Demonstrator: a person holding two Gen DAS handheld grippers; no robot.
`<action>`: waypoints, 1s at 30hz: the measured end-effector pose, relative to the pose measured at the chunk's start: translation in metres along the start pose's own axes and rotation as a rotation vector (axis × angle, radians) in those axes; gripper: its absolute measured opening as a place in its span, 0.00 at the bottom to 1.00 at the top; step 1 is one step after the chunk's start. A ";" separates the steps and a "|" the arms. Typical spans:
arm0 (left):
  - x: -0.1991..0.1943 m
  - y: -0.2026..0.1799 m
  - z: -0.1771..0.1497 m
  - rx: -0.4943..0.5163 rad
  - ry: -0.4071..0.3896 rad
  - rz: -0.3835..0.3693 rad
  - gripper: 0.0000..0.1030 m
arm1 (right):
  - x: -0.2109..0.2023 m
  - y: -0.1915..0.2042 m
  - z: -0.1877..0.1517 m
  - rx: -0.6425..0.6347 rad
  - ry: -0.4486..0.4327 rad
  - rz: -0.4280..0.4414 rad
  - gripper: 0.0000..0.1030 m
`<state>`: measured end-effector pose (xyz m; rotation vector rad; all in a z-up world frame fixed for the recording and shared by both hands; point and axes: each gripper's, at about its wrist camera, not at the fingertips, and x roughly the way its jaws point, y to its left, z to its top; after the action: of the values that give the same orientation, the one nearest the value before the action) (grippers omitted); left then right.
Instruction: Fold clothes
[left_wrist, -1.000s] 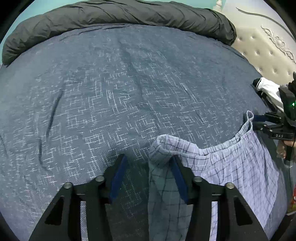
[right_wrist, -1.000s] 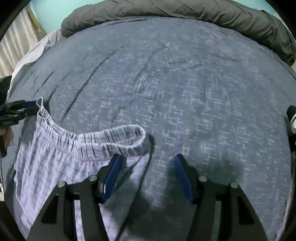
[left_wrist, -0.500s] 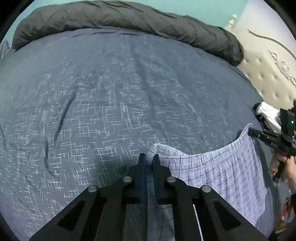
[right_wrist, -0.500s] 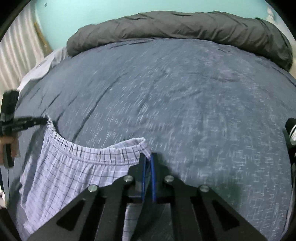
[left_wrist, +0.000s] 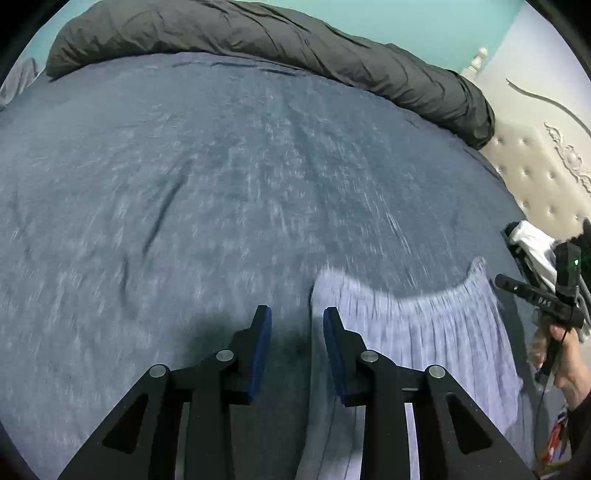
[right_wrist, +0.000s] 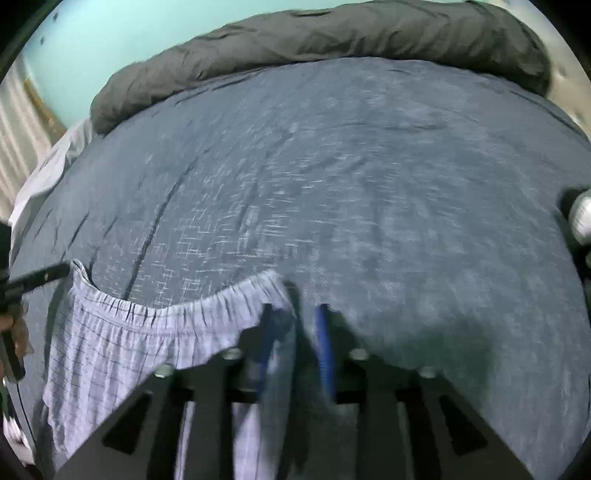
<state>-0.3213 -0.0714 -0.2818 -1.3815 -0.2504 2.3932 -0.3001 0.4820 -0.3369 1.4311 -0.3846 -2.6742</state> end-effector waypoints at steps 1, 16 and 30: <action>-0.007 0.004 -0.008 -0.014 -0.001 -0.006 0.33 | -0.006 -0.003 -0.007 0.026 -0.010 0.019 0.31; -0.036 0.008 -0.113 -0.199 -0.051 -0.036 0.33 | -0.082 -0.032 -0.110 0.375 -0.058 0.155 0.32; -0.032 0.002 -0.136 -0.146 -0.037 -0.010 0.01 | -0.073 -0.038 -0.131 0.430 -0.081 0.135 0.02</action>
<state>-0.1899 -0.0895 -0.3253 -1.3947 -0.4492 2.4358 -0.1492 0.5087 -0.3576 1.3265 -1.0769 -2.6483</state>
